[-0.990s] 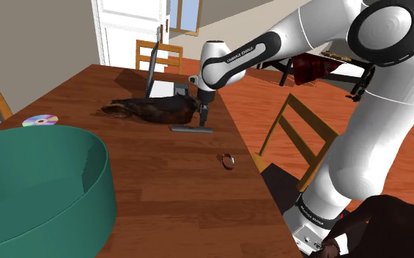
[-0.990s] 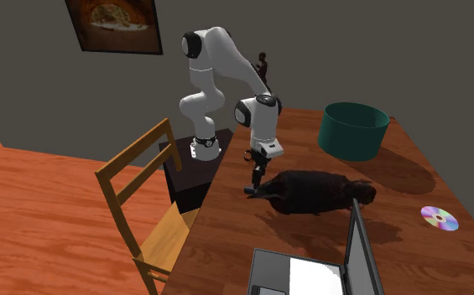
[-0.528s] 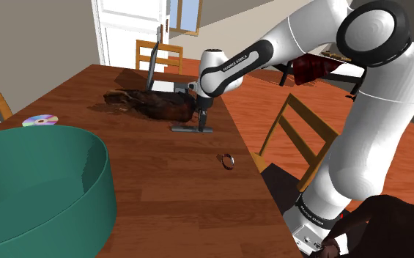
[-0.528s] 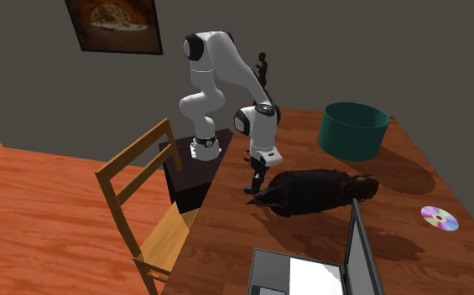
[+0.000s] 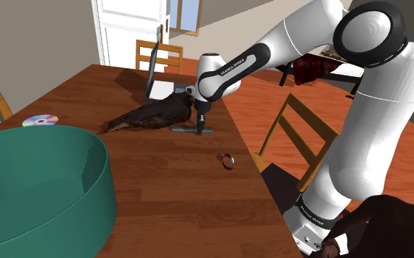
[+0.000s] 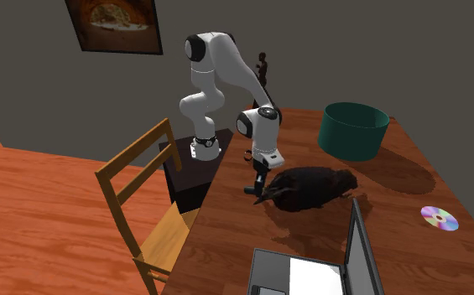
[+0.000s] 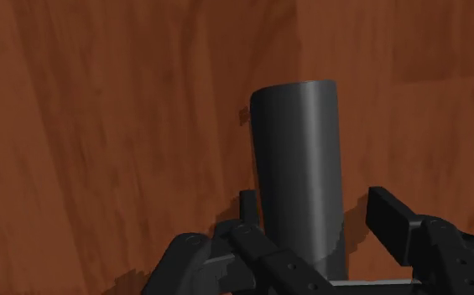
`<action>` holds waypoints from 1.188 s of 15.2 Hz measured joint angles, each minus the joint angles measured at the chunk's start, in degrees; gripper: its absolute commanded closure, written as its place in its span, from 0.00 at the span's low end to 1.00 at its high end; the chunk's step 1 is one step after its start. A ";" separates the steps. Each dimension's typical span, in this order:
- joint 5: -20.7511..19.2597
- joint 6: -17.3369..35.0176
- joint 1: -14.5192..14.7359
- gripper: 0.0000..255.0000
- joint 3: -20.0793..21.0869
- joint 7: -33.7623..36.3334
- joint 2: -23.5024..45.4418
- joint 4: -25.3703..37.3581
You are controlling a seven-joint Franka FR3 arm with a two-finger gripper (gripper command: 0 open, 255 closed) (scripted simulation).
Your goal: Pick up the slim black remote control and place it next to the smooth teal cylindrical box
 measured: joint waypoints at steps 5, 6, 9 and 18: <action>0.04 -0.33 0.23 1.00 0.24 0.11 -0.41 -0.06; 0.01 -0.16 0.24 1.00 0.23 0.18 -0.48 -0.20; 0.05 -0.06 0.20 1.00 0.24 0.06 -0.47 -0.19; -0.42 -5.69 0.11 1.00 0.03 0.25 -3.68 1.89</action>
